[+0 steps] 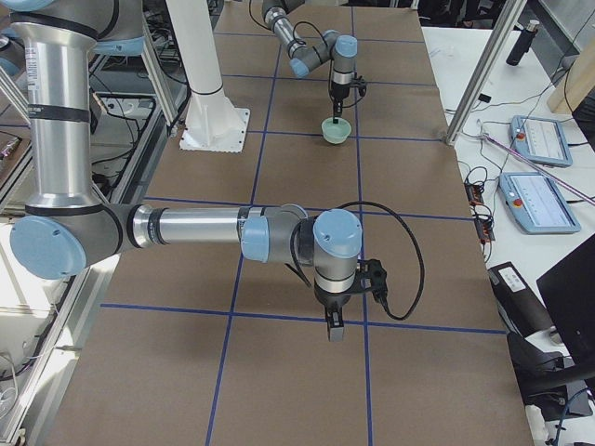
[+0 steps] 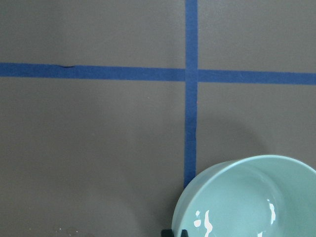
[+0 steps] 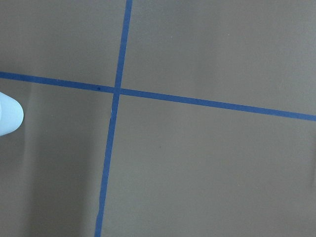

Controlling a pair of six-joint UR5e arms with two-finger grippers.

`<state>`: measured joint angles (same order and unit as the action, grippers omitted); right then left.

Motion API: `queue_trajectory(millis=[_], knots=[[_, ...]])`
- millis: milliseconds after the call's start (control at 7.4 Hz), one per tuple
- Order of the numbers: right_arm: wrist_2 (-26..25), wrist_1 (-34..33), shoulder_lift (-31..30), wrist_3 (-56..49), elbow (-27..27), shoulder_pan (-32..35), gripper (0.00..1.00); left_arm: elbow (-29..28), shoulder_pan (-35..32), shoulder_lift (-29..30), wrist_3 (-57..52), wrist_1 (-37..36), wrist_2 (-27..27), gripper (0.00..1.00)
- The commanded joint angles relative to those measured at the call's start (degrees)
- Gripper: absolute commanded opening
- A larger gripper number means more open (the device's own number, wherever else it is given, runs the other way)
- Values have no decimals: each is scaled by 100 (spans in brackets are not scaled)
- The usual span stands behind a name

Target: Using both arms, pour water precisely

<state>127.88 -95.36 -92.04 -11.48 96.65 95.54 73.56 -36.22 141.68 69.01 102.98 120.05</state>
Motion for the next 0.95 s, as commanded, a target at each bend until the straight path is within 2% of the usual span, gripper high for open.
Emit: queue_trajectory(millis=[0,135,270,541,811], knots=[[0,0,2,-3,12,0,100,0,-498,-9,-393,-32,787,0],[0,0,2,-3,12,0,100,96,-770,-227,-597,-6,1035,0],[0,0,2,-3,12,0,100,463,-1034,-664,-956,-6,1160,0],[0,0,19,-3,12,-9,100,1096,-1745,-1709,-1799,-23,1852,0],[-9,0,28,-3,12,-9,100,1589,-2204,-2755,-2852,-6,1987,0]])
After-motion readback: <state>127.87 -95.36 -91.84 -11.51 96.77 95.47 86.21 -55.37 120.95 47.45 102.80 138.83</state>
